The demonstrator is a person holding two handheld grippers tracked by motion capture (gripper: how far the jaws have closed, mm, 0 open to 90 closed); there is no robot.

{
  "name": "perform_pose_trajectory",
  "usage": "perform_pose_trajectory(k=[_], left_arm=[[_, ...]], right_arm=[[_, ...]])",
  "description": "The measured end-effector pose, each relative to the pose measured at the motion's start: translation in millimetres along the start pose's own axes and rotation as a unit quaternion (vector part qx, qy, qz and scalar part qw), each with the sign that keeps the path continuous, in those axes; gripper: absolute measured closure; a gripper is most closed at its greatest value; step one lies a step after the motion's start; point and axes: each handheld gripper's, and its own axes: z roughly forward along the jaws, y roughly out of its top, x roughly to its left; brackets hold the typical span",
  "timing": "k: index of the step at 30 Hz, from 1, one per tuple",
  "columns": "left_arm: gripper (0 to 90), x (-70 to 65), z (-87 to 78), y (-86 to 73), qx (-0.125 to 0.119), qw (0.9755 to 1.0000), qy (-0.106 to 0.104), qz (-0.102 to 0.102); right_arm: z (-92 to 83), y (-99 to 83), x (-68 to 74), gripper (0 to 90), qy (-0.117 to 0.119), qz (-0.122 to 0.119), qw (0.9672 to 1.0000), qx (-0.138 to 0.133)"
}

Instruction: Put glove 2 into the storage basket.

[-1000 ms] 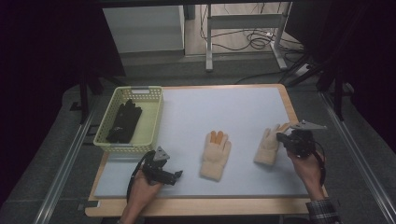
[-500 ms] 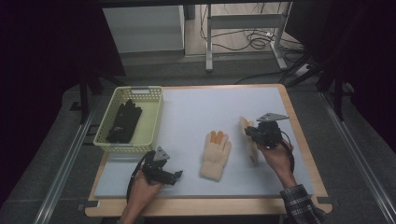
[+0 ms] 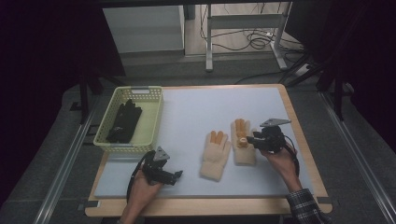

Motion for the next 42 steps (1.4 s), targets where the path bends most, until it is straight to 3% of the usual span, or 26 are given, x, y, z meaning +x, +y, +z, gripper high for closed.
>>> perform_pose_trajectory(k=[2, 4, 9, 13, 16, 18, 20, 22, 26, 31, 36, 39, 42], left_arm=[[1.2, 0.0, 0.0, 0.0, 0.000, 1.0000, 0.000, 0.000], [1.2, 0.0, 0.0, 0.0, 0.000, 1.0000, 0.000, 0.000], [1.2, 0.0, 0.0, 0.0, 0.000, 1.0000, 0.000, 0.000], [1.2, 0.0, 0.1, 0.0, 0.000, 1.0000, 0.000, 0.000], [1.2, 0.0, 0.1, 0.0, 0.000, 1.0000, 0.000, 0.000], [1.2, 0.0, 0.1, 0.0, 0.000, 1.0000, 0.000, 0.000], [1.2, 0.0, 0.0, 0.0, 0.000, 1.0000, 0.000, 0.000], [1.2, 0.0, 0.0, 0.0, 0.000, 1.0000, 0.000, 0.000], [1.2, 0.0, 0.1, 0.0, 0.000, 1.0000, 0.000, 0.000], [1.2, 0.0, 0.0, 0.0, 0.000, 1.0000, 0.000, 0.000], [1.2, 0.0, 0.0, 0.0, 0.000, 1.0000, 0.000, 0.000], [1.2, 0.0, 0.0, 0.0, 0.000, 1.0000, 0.000, 0.000], [1.2, 0.0, 0.0, 0.0, 0.000, 1.0000, 0.000, 0.000]], right_arm=[[0.7, -6.5, 1.1, 57.4, 0.000, -0.004, 1.0000, 0.001], [-1.5, -12.0, 1.4, 64.1, 0.001, -0.005, 1.0000, 0.001], [-12.9, -30.4, -1.9, 79.8, -0.028, 0.005, 0.9996, 0.007], [-11.5, -49.2, -0.8, 81.1, -0.013, 0.012, 0.9996, 0.024], [-10.1, -56.4, 9.0, 81.4, 0.012, 0.014, 0.9997, 0.014], [-8.3, -56.1, 17.9, 81.3, 0.033, 0.016, 0.9993, 0.011], [-5.7, -53.7, 28.4, 81.0, 0.043, 0.000, 0.9990, 0.015], [-7.9, -48.9, 33.7, 80.3, 0.037, -0.018, 0.9990, 0.015], [-15.0, -37.1, 27.4, 75.5, 0.024, -0.019, 0.9995, 0.000], [-0.6, -21.1, 22.5, 55.0, 0.020, -0.029, 0.9994, -0.006], [22.4, -10.1, 22.1, 41.5, 0.028, -0.044, 0.9986, -0.003], [36.2, -9.4, 22.3, 41.8, 0.029, -0.060, 0.9978, 0.005], [42.3, -12.3, 23.5, 57.8, 0.019, -0.072, 0.9972, 0.001]])
